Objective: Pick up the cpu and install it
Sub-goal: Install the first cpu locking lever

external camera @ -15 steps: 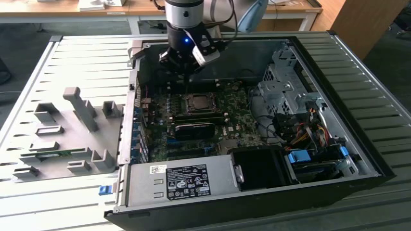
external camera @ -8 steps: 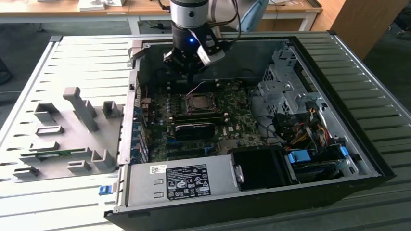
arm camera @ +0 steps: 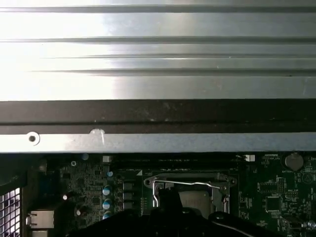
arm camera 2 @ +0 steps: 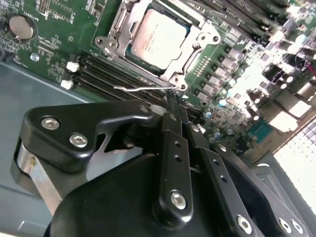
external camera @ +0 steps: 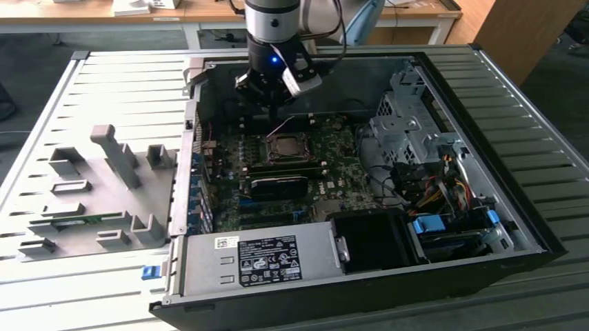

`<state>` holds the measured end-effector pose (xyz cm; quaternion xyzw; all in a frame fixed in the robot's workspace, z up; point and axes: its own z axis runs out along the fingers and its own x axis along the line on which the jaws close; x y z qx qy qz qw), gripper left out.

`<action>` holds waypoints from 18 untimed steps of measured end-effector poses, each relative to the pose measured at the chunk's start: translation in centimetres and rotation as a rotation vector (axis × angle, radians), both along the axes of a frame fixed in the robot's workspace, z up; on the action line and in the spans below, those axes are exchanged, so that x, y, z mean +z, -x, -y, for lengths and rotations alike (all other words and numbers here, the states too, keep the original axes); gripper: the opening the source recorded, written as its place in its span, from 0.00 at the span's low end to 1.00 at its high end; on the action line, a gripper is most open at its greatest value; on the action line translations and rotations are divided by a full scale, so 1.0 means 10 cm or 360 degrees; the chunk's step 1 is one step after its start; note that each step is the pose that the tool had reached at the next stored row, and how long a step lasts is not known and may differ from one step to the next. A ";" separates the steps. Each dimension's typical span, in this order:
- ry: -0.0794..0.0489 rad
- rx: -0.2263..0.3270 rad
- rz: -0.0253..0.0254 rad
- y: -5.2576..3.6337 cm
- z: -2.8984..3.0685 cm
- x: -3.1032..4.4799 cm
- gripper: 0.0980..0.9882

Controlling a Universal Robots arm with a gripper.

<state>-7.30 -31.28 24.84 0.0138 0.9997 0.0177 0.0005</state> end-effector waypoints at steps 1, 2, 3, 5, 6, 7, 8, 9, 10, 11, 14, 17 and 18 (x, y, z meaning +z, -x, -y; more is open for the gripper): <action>0.0000 0.0000 -0.00001 -0.002 0.001 -0.006 0.01; 0.0000 0.0003 -0.00002 -0.005 0.001 -0.013 0.01; 0.0000 0.0009 -0.00002 -0.008 0.001 -0.022 0.01; 0.0000 0.0015 -0.00001 -0.013 -0.002 -0.038 0.01; 0.0000 0.0016 -0.00003 -0.014 -0.004 -0.046 0.01; 0.0000 0.0017 -0.00002 -0.016 -0.007 -0.054 0.01; 0.0000 0.0017 -0.00003 -0.019 -0.011 -0.062 0.01; 0.0000 0.0018 -0.00005 -0.028 -0.014 -0.067 0.01; 0.0000 0.0018 -0.00005 -0.043 -0.018 -0.073 0.01; 0.0000 0.0017 -0.00003 -0.059 -0.022 -0.079 0.01; 0.0000 0.0017 -0.00004 -0.094 -0.040 -0.097 0.01; 0.0000 0.0017 -0.00002 -0.114 -0.056 -0.115 0.01; 0.0000 0.0017 0.00000 -0.120 -0.059 -0.121 0.01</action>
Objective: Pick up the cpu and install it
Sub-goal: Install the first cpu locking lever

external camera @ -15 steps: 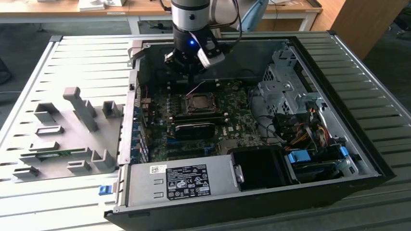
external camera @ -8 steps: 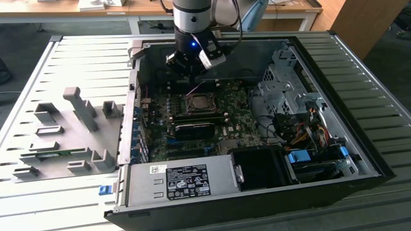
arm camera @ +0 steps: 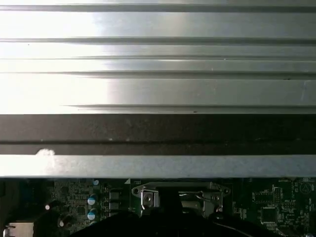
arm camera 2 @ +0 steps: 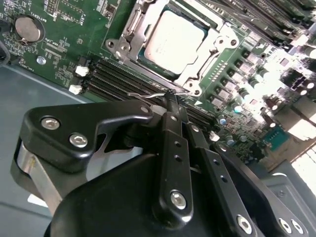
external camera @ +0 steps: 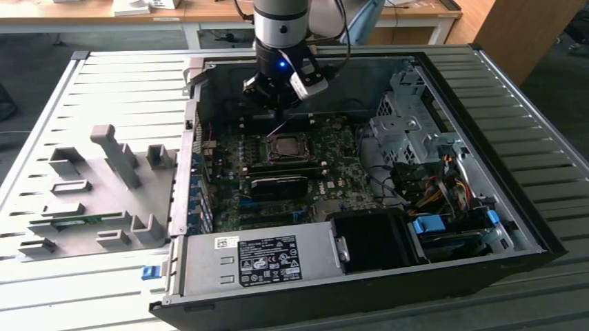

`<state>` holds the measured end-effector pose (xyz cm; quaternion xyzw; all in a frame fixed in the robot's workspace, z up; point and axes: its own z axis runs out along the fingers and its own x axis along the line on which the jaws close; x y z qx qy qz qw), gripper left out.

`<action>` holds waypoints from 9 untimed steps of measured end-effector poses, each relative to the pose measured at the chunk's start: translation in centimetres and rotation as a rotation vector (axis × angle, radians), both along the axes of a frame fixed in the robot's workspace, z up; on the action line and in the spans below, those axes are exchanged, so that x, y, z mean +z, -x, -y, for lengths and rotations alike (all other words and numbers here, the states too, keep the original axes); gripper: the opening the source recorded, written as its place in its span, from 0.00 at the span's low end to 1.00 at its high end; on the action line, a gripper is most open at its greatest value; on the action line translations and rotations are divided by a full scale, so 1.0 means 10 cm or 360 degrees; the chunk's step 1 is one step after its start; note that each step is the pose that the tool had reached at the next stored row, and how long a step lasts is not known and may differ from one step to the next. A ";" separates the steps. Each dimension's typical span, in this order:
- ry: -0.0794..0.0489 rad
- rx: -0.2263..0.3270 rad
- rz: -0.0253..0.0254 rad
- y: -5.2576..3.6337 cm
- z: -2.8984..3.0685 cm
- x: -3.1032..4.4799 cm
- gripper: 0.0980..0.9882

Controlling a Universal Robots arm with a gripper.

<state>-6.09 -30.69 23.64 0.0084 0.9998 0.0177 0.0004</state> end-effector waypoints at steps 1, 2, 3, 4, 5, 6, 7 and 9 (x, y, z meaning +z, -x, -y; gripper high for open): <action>0.0000 0.0000 0.00000 -0.005 -0.002 -0.006 0.01; 0.0000 0.0001 -0.00001 -0.007 -0.003 -0.012 0.01; 0.0000 0.0004 -0.00001 -0.009 -0.003 -0.019 0.01; 0.0000 0.0013 -0.00001 -0.011 -0.003 -0.025 0.01; 0.0000 0.0023 -0.00001 -0.013 -0.003 -0.031 0.01; 0.0000 0.0028 -0.00001 -0.017 -0.003 -0.036 0.01; 0.0000 0.0029 -0.00004 -0.027 -0.005 -0.042 0.01; 0.0000 0.0029 -0.00002 -0.041 -0.010 -0.053 0.01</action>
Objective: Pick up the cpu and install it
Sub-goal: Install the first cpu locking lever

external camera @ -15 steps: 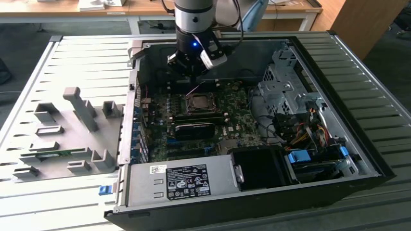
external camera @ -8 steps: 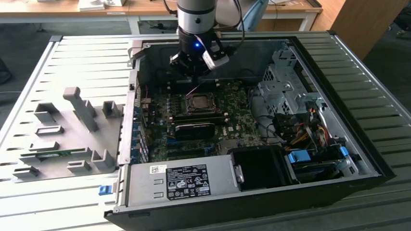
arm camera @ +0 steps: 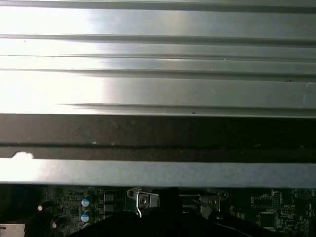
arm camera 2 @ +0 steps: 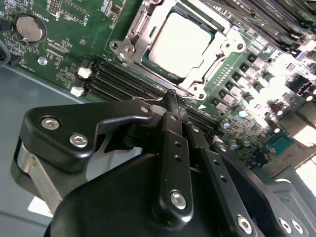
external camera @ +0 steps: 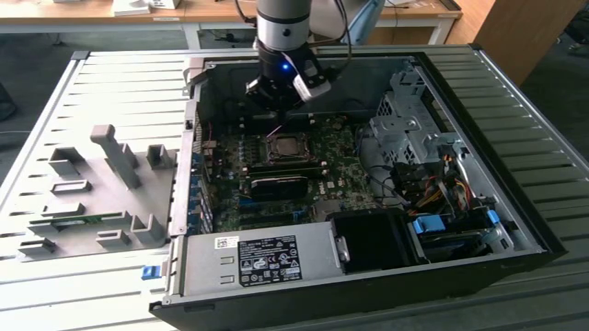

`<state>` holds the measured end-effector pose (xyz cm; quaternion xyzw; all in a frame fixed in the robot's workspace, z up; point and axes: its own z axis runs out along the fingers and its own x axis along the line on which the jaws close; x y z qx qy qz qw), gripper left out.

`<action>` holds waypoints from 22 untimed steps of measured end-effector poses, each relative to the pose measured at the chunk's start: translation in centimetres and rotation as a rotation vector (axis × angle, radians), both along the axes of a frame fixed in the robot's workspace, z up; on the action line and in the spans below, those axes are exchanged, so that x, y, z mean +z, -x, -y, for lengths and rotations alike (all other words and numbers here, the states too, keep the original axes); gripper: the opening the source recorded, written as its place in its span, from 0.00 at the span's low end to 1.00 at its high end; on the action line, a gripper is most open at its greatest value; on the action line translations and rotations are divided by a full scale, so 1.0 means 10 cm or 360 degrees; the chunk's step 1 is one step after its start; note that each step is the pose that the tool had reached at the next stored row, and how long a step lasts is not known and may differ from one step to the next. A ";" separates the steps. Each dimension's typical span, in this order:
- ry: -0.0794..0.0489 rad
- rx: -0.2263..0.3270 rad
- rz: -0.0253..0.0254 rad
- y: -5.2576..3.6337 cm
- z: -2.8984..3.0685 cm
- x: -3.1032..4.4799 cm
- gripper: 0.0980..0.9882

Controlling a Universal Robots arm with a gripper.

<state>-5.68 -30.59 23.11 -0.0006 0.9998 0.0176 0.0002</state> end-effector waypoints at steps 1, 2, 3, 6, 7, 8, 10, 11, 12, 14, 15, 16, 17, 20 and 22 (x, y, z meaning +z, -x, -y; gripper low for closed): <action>0.0000 0.0000 0.00001 -0.006 -0.003 -0.005 0.01; 0.0000 0.0000 -0.00001 -0.012 -0.007 -0.008 0.01; 0.0000 0.0000 -0.00001 -0.019 -0.011 -0.012 0.01; 0.0000 0.0000 0.00000 -0.041 -0.024 -0.027 0.01; 0.0000 0.0000 0.00002 -0.050 -0.028 -0.034 0.01; 0.0000 0.0000 0.00001 -0.059 -0.031 -0.040 0.01; 0.0000 0.0000 -0.00004 -0.084 -0.034 -0.055 0.01; 0.0000 0.0000 -0.00010 -0.098 -0.035 -0.064 0.01; 0.0000 0.0000 -0.00017 -0.112 -0.035 -0.074 0.01; 0.0000 0.0000 -0.00033 -0.140 -0.035 -0.093 0.01; 0.0000 0.0000 -0.00042 -0.152 -0.035 -0.102 0.01; 0.0000 0.0000 -0.00049 -0.162 -0.035 -0.110 0.01; 0.0000 0.0000 -0.00054 -0.170 -0.036 -0.119 0.01; 0.0000 -0.0001 -0.00064 -0.187 -0.035 -0.139 0.01; 0.0000 -0.0006 -0.00068 -0.195 -0.035 -0.150 0.01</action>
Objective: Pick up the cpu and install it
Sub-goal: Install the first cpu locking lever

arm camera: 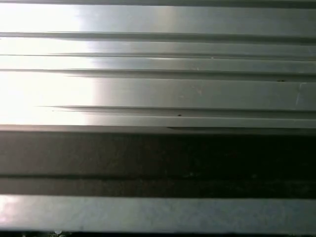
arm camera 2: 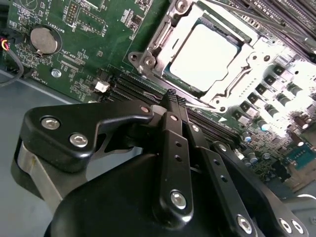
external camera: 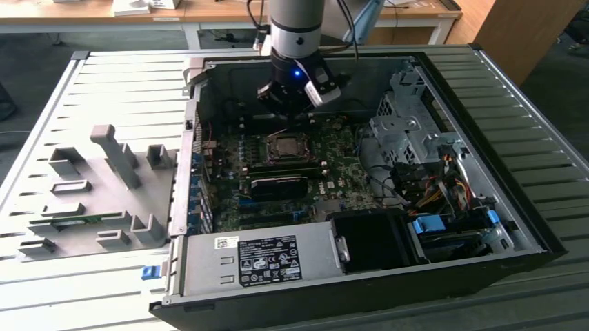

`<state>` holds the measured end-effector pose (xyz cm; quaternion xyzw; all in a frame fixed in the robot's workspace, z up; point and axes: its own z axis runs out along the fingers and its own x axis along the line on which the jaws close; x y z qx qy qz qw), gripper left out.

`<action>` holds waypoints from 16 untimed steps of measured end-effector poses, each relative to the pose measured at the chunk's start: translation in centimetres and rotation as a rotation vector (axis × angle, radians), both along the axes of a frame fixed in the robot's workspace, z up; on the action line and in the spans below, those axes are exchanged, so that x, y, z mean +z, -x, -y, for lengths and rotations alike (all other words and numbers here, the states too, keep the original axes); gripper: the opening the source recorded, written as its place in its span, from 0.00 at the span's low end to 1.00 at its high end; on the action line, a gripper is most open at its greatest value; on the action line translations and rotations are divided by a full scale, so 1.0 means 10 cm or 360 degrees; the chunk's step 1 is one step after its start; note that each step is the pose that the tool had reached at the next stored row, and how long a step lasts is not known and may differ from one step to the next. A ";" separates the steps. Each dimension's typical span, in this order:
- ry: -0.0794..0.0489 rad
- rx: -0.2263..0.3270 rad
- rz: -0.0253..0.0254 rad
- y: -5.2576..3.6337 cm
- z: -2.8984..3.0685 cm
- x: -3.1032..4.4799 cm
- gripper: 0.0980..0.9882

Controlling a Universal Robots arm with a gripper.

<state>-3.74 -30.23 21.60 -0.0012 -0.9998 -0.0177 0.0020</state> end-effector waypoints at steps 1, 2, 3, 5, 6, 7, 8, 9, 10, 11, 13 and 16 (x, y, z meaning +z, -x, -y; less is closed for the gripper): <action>0.0000 -0.0004 -0.00002 -0.003 0.000 -0.006 0.01; 0.0000 -0.0007 -0.00004 -0.006 -0.001 -0.012 0.01; 0.0000 -0.0010 -0.00007 -0.009 -0.001 -0.020 0.01; 0.0000 -0.0014 -0.00013 -0.014 -0.001 -0.034 0.01; 0.0000 -0.0015 -0.00016 -0.017 -0.001 -0.041 0.01; 0.0000 -0.0016 -0.00021 -0.022 -0.001 -0.048 0.01; 0.0000 -0.0016 -0.00026 -0.025 -0.001 -0.056 0.01; 0.0000 -0.0016 -0.00032 -0.028 -0.001 -0.063 0.01; 0.0000 -0.0016 -0.00038 -0.030 -0.001 -0.071 0.01; 0.0000 -0.0016 -0.00046 -0.034 -0.001 -0.079 0.01; 0.0000 -0.0016 -0.00064 -0.044 -0.001 -0.098 0.01; 0.0000 -0.0016 -0.00081 -0.052 -0.001 -0.127 0.01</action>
